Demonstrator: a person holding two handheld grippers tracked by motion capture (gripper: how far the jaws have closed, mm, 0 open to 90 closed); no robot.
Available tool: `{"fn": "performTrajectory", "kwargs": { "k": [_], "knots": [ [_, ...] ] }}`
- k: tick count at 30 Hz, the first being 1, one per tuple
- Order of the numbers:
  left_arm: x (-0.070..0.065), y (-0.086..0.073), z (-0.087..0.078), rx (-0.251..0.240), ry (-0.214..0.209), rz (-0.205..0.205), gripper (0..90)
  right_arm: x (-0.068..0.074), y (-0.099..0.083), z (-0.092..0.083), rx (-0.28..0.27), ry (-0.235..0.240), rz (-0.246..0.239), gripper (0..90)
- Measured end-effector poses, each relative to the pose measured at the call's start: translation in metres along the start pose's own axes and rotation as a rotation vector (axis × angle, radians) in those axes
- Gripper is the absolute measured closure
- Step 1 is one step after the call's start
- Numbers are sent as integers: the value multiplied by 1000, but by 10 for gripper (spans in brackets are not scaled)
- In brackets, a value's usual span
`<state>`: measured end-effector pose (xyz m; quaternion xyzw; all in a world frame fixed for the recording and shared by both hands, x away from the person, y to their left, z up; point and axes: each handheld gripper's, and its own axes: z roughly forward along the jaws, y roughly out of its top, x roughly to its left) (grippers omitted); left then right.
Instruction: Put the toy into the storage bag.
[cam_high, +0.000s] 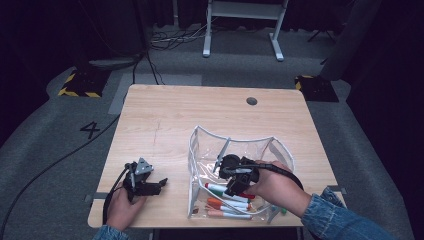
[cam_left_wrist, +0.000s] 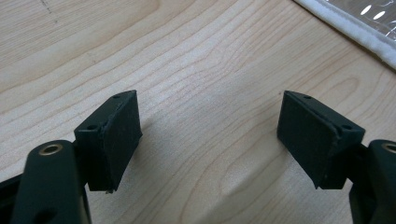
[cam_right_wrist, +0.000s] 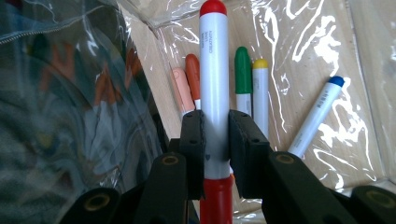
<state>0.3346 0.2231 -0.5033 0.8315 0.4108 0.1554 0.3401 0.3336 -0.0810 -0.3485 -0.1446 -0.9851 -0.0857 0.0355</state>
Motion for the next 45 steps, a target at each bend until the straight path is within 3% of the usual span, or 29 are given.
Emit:
{"fn": "performTrajectory", "kwargs": {
  "k": [13, 24, 25, 26, 29, 31, 37, 45],
  "knots": [
    [0, 0, 0, -1, 0, -2, 219, -3, 8, 28, 69, 50, 0, 760],
    [0, 0, 0, 0, -2, -4, 219, -9, 12, 43, 164, 58, 13, 756],
    [0, 0, 0, 0, 0, 1, 219, -10, 12, 45, 168, 54, 13, 729],
    [0, 0, 0, 0, 0, -1, 219, -12, 12, 46, 166, 59, 1, 597],
    [0, 0, 0, -1, -1, -2, 219, -17, 11, 43, 124, 36, 23, 495],
    [0, 0, 0, 0, 0, 0, 219, -20, 10, 34, 92, 10, 32, 490],
    [0, 0, 0, 0, -1, -2, 219, -22, 0, -10, -45, -45, 88, 469],
    [0, 0, 0, -1, -2, -5, 219, -21, -37, -65, -204, -99, 146, 477]
  ]
}}
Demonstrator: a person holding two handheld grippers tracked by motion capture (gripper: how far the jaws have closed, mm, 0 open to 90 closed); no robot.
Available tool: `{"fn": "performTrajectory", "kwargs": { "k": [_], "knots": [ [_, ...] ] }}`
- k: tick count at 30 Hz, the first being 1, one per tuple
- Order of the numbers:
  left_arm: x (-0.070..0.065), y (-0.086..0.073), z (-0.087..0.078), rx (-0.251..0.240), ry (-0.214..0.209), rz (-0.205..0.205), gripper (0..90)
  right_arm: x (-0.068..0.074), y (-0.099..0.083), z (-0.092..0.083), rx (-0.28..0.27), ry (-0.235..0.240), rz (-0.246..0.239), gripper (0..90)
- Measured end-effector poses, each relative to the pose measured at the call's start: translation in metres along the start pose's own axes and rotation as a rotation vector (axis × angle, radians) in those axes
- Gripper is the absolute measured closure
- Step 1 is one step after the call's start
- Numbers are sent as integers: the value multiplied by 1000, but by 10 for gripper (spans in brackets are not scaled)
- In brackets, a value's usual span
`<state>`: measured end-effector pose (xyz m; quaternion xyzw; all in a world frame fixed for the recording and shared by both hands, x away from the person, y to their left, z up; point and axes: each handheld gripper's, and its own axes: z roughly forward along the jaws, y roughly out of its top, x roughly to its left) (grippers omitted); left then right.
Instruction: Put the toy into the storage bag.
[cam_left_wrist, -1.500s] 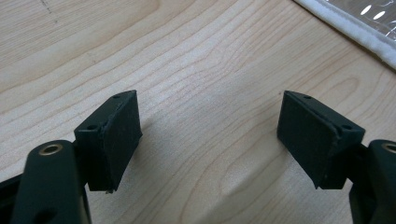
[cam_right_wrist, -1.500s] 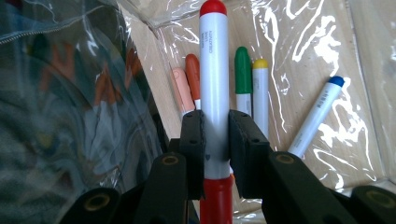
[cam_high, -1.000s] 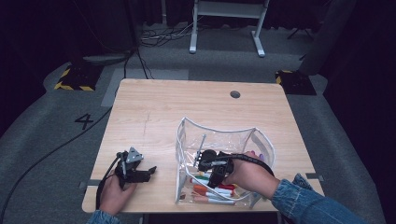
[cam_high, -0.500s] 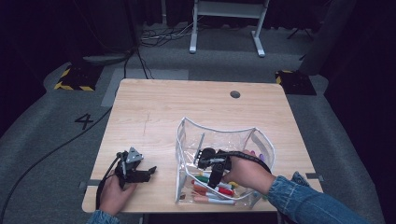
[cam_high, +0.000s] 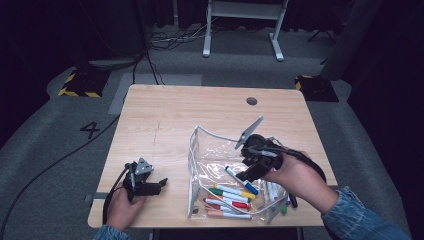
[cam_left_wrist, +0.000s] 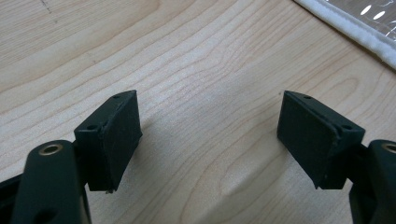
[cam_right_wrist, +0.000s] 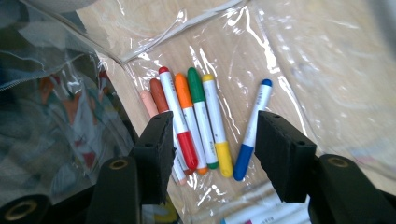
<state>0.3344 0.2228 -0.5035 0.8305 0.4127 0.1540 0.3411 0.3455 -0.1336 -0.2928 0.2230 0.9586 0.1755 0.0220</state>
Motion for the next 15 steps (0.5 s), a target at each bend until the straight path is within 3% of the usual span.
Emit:
{"fn": "performTrajectory", "kwargs": {
  "k": [7, 15],
  "knots": [
    [0, 0, 0, 1, 2, 5, 218, -14, -36, -42, -116, -37, 83, 494],
    [0, 0, 0, 0, 0, 2, 219, -37, -85, -68, -205, -73, 206, 495]
  ]
}}
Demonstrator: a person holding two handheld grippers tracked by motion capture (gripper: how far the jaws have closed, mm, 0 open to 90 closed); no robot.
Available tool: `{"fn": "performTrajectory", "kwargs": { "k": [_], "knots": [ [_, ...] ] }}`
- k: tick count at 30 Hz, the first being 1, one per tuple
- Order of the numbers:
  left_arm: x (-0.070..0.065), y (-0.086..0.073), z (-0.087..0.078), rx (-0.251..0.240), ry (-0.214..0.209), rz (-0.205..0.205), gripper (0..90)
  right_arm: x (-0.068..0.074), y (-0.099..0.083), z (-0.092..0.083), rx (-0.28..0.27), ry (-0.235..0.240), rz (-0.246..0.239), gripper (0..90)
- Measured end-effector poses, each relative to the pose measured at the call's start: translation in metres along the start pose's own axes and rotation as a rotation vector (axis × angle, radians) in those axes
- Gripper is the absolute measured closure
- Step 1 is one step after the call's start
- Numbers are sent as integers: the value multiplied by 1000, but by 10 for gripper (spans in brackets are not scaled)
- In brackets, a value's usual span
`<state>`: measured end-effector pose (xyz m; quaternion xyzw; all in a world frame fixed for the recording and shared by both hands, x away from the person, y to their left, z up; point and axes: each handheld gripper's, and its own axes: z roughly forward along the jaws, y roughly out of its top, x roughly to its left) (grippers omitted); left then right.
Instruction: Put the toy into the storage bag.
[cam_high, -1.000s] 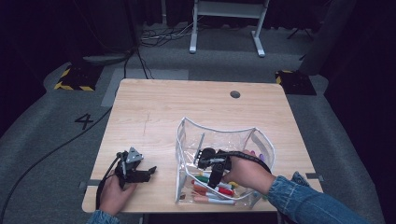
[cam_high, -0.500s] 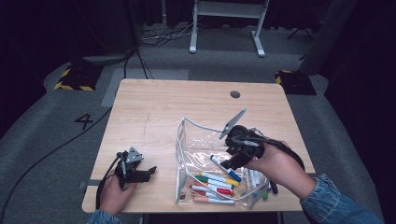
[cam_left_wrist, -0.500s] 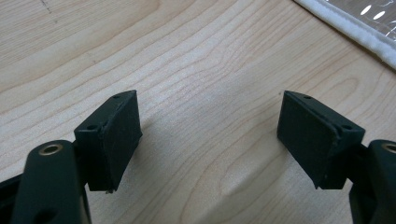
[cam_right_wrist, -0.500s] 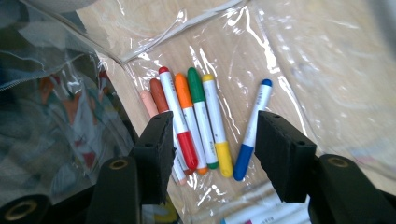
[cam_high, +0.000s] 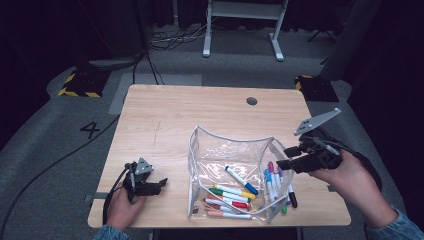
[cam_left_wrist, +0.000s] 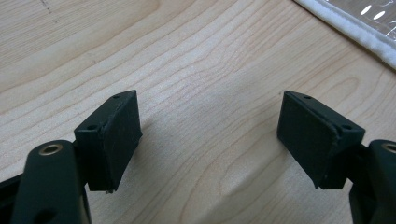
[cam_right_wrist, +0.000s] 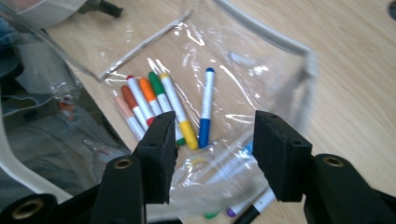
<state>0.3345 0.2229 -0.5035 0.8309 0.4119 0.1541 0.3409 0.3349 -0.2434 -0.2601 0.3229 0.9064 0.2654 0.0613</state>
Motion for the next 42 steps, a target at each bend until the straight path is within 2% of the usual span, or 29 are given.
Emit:
{"fn": "performTrajectory", "kwargs": {
  "k": [8, 11, 15, 20, 26, 35, 42],
  "knots": [
    [0, 0, 0, 0, 0, -2, 219, -31, -32, -8, -51, -33, 105, 489],
    [0, 0, 0, 0, 1, 1, 218, -43, -44, -6, -70, -40, 143, 489],
    [1, 0, 0, 3, 13, -10, 217, -57, -58, 4, -75, -72, 169, 490],
    [1, 0, 0, 1, 13, -16, 217, -73, -76, 31, -64, -108, 212, 517],
    [1, 0, 0, 1, 13, -16, 217, -85, -96, 73, -6, -83, 261, 531],
    [1, 0, 0, 1, 14, -16, 217, -89, -122, 124, 101, -43, 313, 556],
    [1, 0, 0, 1, 14, -16, 217, -91, -131, 142, 146, -24, 336, 601]
  ]
}}
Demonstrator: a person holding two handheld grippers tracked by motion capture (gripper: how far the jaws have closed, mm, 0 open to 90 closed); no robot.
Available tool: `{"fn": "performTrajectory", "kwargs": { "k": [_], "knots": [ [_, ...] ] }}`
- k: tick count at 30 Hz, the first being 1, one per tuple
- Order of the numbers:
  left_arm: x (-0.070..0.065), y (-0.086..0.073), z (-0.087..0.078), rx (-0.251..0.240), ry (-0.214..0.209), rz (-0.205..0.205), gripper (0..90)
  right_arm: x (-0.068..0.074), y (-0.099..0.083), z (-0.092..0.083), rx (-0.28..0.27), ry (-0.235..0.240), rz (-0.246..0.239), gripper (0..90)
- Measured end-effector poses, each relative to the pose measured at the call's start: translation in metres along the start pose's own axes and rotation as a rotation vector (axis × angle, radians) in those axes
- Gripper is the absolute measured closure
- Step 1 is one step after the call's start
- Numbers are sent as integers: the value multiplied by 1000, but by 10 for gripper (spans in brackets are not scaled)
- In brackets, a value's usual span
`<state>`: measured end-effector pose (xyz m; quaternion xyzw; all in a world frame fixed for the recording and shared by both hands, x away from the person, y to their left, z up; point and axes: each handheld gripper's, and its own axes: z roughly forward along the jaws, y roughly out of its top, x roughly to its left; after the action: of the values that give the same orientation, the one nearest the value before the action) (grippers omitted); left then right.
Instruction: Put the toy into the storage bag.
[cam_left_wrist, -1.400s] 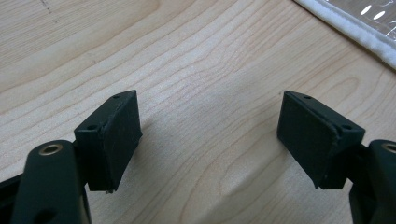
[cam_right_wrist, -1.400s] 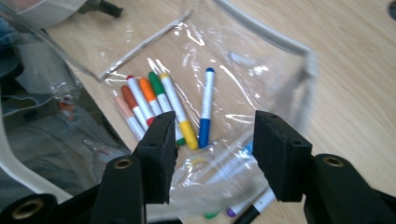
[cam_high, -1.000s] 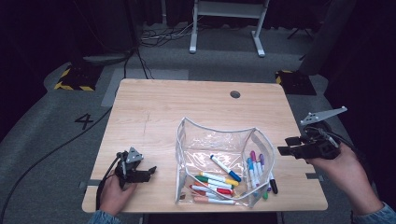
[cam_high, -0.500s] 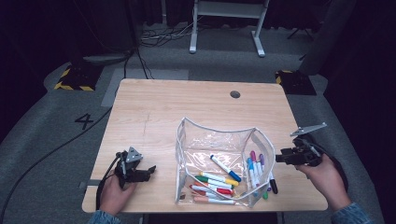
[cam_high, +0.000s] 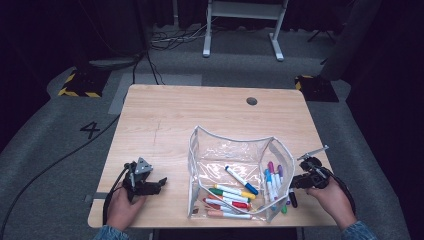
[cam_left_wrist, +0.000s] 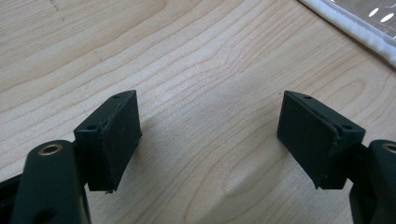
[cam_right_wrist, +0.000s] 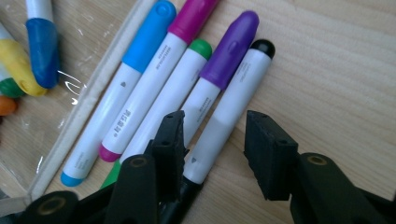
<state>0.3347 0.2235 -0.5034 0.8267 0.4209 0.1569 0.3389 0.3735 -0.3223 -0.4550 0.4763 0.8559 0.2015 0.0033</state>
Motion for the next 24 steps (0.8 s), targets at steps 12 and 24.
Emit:
{"fn": "performTrajectory", "kwargs": {
  "k": [12, 24],
  "knots": [
    [0, 0, 0, 0, 0, 0, 217, -11, -3, 4, 51, -97, 28, 761],
    [0, 0, 0, 0, 0, 1, 217, -8, 0, -41, -34, -49, 33, 761]
  ]
}}
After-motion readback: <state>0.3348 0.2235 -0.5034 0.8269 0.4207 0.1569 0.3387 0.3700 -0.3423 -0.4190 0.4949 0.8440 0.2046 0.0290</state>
